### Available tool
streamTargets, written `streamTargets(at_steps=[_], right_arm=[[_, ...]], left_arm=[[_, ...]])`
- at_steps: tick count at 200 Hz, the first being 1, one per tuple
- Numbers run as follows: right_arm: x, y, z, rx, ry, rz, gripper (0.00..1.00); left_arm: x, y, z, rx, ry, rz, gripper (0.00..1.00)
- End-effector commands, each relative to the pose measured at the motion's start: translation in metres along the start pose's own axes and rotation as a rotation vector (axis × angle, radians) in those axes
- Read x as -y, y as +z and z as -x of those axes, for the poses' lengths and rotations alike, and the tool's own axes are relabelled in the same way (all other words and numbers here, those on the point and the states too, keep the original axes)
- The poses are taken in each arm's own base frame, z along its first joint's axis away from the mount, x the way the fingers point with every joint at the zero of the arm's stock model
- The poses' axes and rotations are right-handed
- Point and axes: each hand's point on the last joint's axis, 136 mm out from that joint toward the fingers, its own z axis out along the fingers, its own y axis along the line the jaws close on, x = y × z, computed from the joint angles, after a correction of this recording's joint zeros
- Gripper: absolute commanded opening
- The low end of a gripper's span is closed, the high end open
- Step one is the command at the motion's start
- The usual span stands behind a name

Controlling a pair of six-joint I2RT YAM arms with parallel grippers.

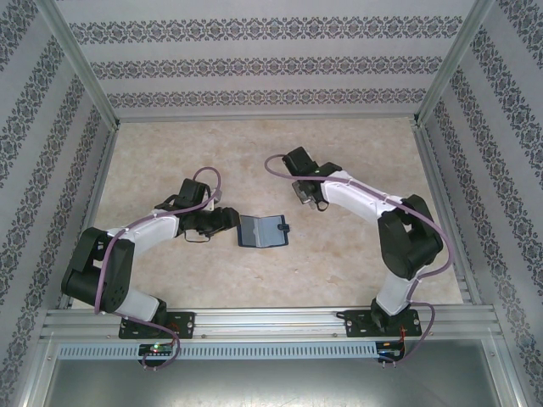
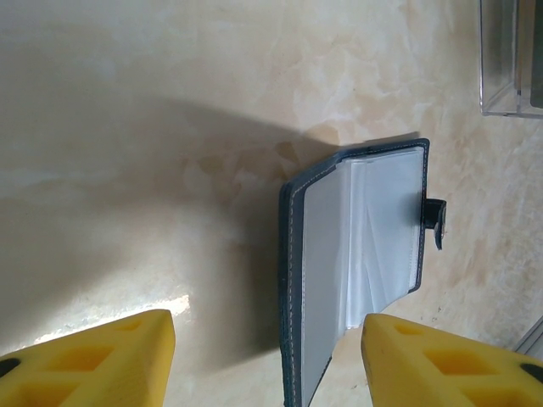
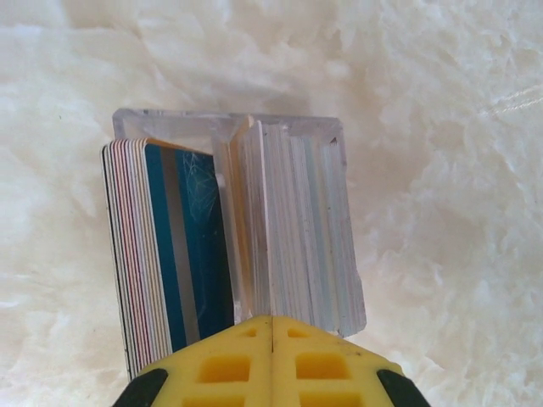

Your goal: Put the credit cards into the card holder

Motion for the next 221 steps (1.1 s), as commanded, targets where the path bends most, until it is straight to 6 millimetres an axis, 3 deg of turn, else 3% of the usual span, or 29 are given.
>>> streamTargets(at_steps=[1,52,83,135,192,221], right_arm=[[0.002,-0.008,0.000,0.022,0.051,0.057,0.00],[-0.011,0.002,-0.016,-0.049,0.090,0.157,0.00],[-0.011,-0.005,-0.015,-0.038,0.140,0.195,0.00],[0.006,-0.023,-0.001,0.050,0.196,0.187,0.00],[0.001,-0.005,-0.005,0.007,0.198,0.212,0.00],[-0.001,-0.011,-0.001,0.017,0.217,0.236,0.00]], left_arm=[[0.006,-0.001,0.009,0.007,0.016,-0.010,0.61],[0.006,0.003,0.007,-0.010,0.009,-0.024,0.60],[0.003,0.002,0.009,0.011,0.013,-0.014,0.60],[0.016,-0.001,0.017,0.027,0.021,-0.052,0.60],[0.024,-0.003,0.022,0.033,0.024,-0.077,0.60],[0.024,-0.004,0.023,0.043,0.028,-0.079,0.60]])
